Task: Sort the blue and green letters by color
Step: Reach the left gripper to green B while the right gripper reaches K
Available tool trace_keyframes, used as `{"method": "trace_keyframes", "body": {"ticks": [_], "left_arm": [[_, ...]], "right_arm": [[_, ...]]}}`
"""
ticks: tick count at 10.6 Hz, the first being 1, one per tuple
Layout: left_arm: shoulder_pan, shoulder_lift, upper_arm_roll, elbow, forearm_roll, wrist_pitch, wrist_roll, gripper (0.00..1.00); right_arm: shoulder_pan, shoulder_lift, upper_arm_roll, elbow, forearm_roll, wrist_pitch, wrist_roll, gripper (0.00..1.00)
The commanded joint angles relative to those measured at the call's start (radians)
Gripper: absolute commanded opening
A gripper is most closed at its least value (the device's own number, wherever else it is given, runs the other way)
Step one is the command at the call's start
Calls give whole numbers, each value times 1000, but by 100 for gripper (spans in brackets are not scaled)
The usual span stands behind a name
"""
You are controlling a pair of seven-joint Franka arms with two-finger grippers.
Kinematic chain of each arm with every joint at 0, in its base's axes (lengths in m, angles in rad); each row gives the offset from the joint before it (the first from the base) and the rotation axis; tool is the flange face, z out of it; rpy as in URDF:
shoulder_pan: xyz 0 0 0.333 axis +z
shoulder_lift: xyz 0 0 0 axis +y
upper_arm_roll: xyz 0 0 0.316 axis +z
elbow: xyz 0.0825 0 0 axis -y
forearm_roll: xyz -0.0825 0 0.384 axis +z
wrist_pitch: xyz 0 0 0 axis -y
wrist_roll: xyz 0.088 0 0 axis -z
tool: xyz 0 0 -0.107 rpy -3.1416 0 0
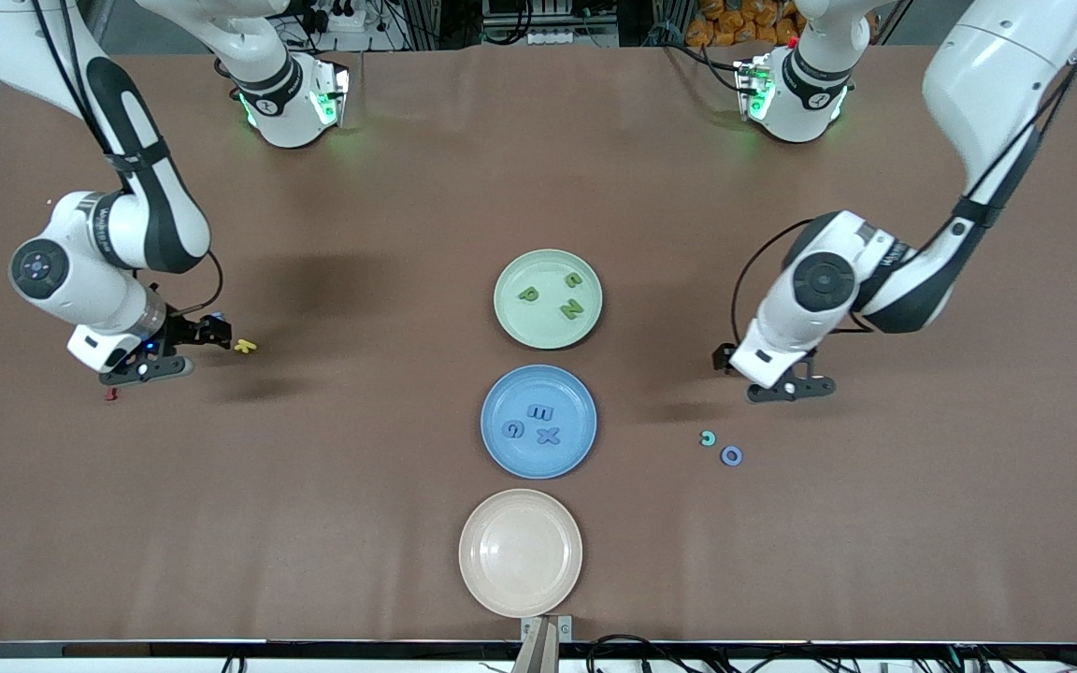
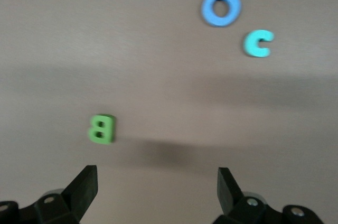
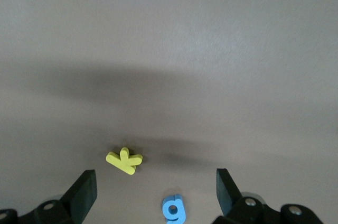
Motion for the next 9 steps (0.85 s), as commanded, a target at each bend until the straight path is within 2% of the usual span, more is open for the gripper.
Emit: {"method": "trace_keyframes", "body": {"ticks": [1, 5, 9], "left_arm": [[105, -27, -40, -39, -4, 3, 133, 100], [143, 25, -35, -39, 48, 56, 150, 100], [176, 93, -31, -38, 134, 107, 153, 100]], "right_arm": [[-49, -87, 23, -133, -15, 59, -9, 100], [-95, -107, 24, -225, -15, 159, -78, 100], [-106, -60, 24, -270, -15, 257, -78, 100]]}}
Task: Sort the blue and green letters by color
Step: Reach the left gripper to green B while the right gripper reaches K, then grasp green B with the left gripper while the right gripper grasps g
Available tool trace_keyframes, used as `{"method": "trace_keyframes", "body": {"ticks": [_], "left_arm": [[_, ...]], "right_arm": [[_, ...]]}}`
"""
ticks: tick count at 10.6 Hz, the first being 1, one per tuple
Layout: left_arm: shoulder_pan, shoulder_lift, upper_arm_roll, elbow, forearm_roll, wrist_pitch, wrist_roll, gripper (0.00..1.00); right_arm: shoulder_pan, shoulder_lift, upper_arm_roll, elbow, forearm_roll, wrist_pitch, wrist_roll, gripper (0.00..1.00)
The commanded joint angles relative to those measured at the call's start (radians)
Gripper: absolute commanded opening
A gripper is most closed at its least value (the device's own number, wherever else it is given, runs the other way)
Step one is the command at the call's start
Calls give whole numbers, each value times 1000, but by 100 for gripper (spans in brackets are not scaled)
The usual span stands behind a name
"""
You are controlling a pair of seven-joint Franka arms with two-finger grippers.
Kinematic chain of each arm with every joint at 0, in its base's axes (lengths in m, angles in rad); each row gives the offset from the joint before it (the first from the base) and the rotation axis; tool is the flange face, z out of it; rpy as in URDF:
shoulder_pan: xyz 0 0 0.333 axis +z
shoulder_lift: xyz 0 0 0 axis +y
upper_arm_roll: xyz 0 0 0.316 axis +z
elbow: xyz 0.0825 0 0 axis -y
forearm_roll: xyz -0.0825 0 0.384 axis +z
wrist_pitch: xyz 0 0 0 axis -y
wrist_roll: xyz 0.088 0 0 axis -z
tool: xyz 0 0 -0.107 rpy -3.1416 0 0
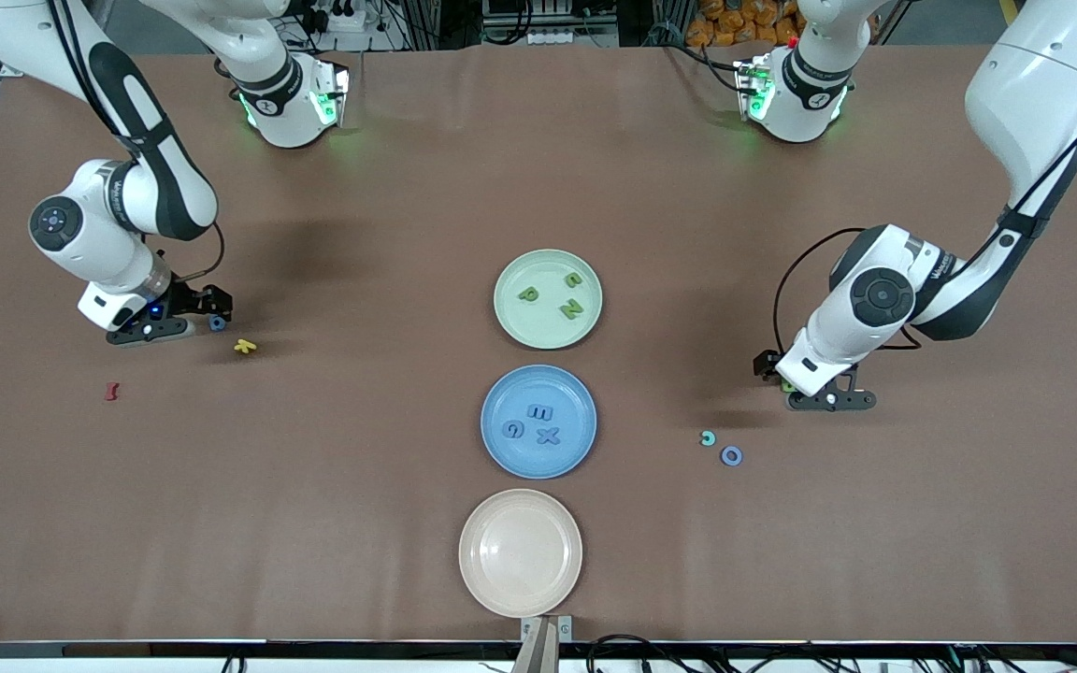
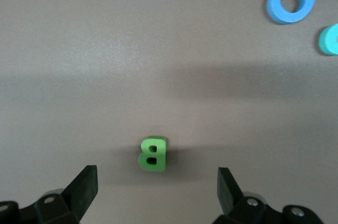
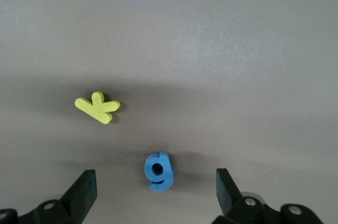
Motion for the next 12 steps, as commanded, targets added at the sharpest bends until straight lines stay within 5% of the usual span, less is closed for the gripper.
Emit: {"method": "trace_keyframes", "body": {"ticks": [1, 6, 7, 10, 11, 12], "left_arm": [[30, 59, -8, -4, 62, 54, 13, 100], [29, 86, 19, -3, 80, 77, 35, 100], [29, 86, 24, -3, 80, 77, 35, 100], [29, 86, 27, -3, 80, 77, 36, 100], [29, 86, 27, -3, 80, 79, 35, 44], [30, 90, 27, -3, 80, 81, 36, 0]], "right_arm": [[-29, 29, 20, -34, -14, 71, -12, 100], [-41, 80, 21, -34, -14, 105, -12, 100], [-43, 83, 21, -34, -14, 105, -12, 93], [-48, 83, 23, -27, -14, 95, -12, 15], [-48, 83, 24, -24, -12, 93, -12, 2], [-48, 83, 24, -18, -11, 92, -9, 0]]}}
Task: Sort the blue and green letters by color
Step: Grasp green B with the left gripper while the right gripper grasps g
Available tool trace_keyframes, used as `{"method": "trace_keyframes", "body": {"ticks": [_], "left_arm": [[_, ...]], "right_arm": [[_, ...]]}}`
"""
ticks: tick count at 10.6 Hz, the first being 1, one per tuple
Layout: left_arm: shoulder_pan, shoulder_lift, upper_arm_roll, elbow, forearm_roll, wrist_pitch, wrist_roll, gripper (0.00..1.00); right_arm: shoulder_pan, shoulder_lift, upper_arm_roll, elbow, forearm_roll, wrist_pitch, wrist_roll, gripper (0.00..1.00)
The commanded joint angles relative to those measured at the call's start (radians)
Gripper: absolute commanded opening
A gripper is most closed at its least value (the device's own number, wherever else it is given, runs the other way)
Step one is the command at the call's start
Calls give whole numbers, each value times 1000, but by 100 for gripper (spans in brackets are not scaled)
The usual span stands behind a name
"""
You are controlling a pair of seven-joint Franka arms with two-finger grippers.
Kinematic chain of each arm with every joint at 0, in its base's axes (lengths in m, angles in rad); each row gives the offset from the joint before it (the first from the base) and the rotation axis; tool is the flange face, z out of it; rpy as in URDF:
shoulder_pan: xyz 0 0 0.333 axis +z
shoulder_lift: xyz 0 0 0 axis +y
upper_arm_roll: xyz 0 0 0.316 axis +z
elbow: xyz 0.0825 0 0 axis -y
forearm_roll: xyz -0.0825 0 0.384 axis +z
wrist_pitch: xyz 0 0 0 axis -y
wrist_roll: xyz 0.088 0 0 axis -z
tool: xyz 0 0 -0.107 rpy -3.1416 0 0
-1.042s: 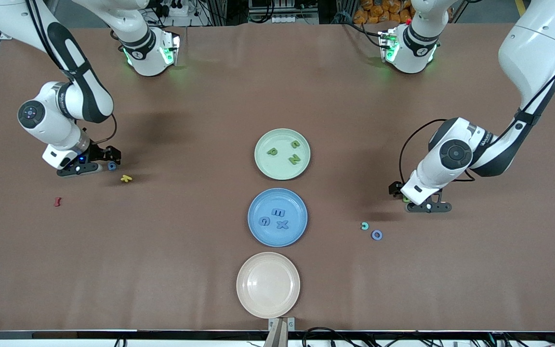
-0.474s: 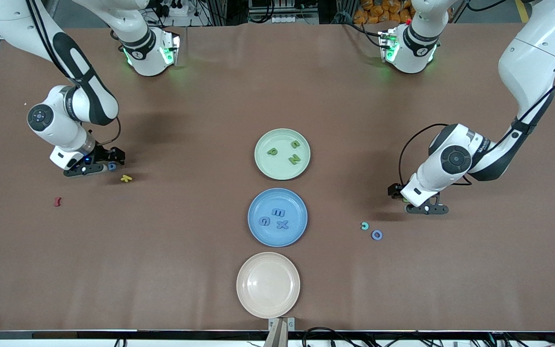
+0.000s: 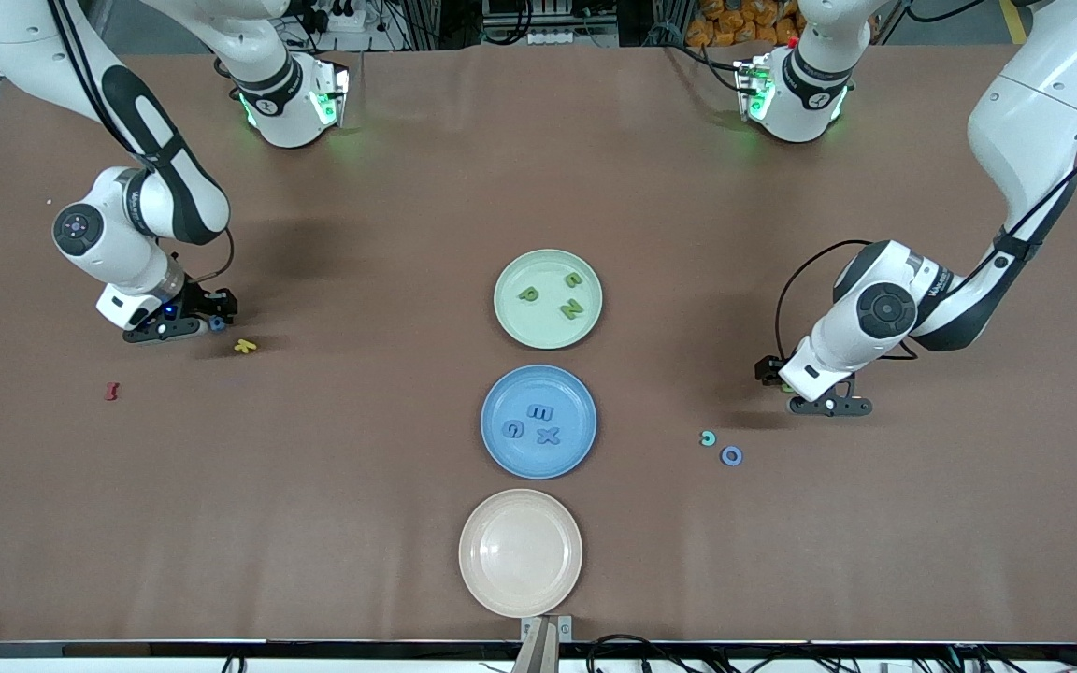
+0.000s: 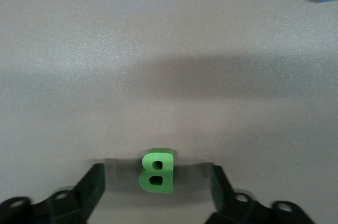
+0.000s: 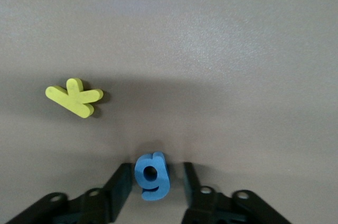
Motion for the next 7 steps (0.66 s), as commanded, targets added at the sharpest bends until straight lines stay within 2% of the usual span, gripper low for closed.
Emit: {"method": "trace_keyframes", "body": {"ticks": [1, 3, 7], "left_arm": [[11, 5, -1, 0, 31, 17, 11, 0], [11, 5, -1, 0, 31, 19, 10, 0], [11, -21, -7, 0, 26, 17, -6, 0]], "right_arm": [[-28, 6, 25, 9, -7, 2, -5, 0], [-28, 3, 39, 52, -6, -42, -2, 0], [-22, -10, 75, 227, -1, -261, 46, 0]]}}
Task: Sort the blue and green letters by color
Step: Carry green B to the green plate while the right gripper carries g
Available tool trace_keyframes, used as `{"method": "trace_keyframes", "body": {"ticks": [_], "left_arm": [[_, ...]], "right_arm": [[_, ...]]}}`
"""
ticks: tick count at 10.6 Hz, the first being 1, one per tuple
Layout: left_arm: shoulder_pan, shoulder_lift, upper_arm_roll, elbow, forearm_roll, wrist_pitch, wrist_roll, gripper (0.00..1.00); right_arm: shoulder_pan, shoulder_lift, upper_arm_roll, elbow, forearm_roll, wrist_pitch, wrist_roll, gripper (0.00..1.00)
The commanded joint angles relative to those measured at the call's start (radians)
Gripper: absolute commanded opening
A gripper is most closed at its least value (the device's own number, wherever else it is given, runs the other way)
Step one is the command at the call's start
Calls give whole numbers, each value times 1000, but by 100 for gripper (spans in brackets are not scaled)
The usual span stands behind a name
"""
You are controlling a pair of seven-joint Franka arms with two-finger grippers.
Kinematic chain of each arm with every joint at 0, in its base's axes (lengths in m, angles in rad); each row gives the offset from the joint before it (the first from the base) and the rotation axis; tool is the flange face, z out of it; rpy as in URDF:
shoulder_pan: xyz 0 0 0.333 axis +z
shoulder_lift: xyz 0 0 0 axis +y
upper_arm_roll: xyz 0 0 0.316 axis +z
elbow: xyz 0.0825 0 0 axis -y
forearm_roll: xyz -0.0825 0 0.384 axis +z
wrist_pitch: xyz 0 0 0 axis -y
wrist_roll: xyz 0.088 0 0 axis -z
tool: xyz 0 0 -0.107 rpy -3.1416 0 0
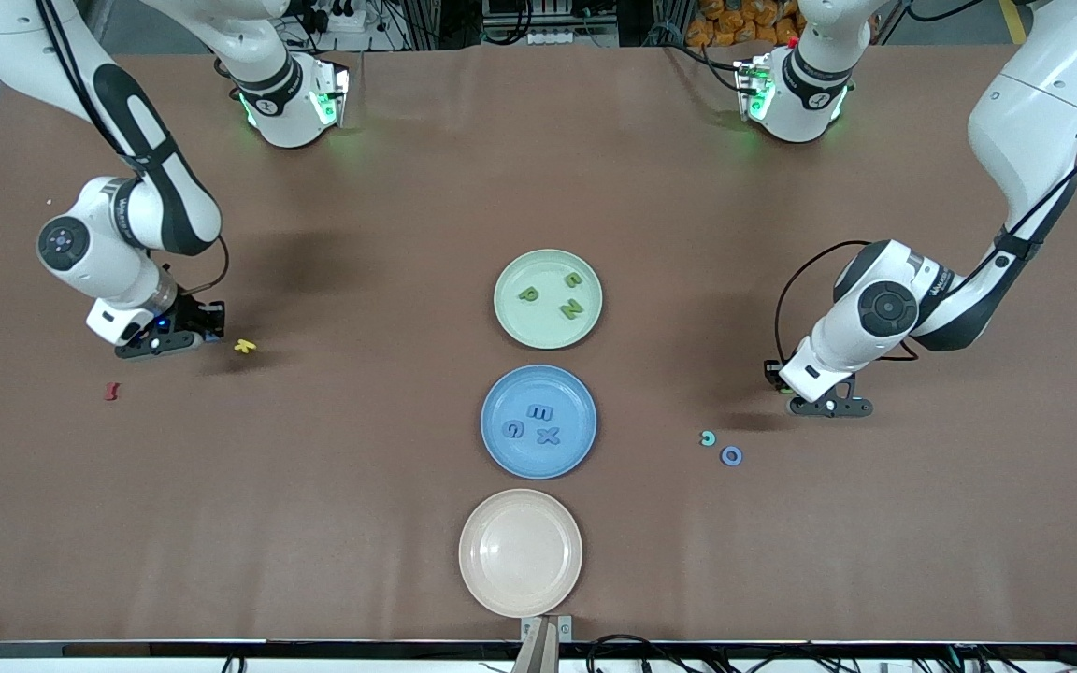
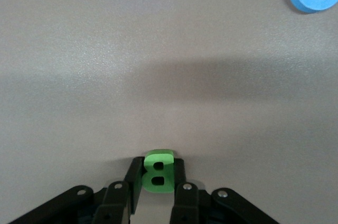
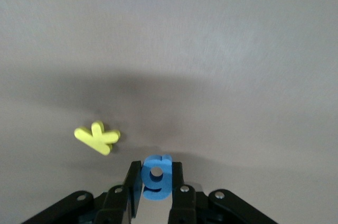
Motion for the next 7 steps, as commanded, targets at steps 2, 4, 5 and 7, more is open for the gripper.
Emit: {"method": "trace_keyframes", "body": {"ticks": [2, 4, 5, 7], "left_arm": [[9, -33, -38, -6, 11, -6, -52, 0], [9, -33, -98, -6, 11, -24, -148, 0], [9, -33, -125, -4, 11, -39, -193, 0], [7, -33, -185, -4, 11, -65, -282, 0]], "right_arm": [[24, 1, 83, 177, 5, -199, 212, 0], [126, 14, 87, 252, 14, -242, 400, 0], [191, 35, 87, 293, 46, -248, 486, 0], [313, 105, 85, 407, 138, -248, 660, 0]]}}
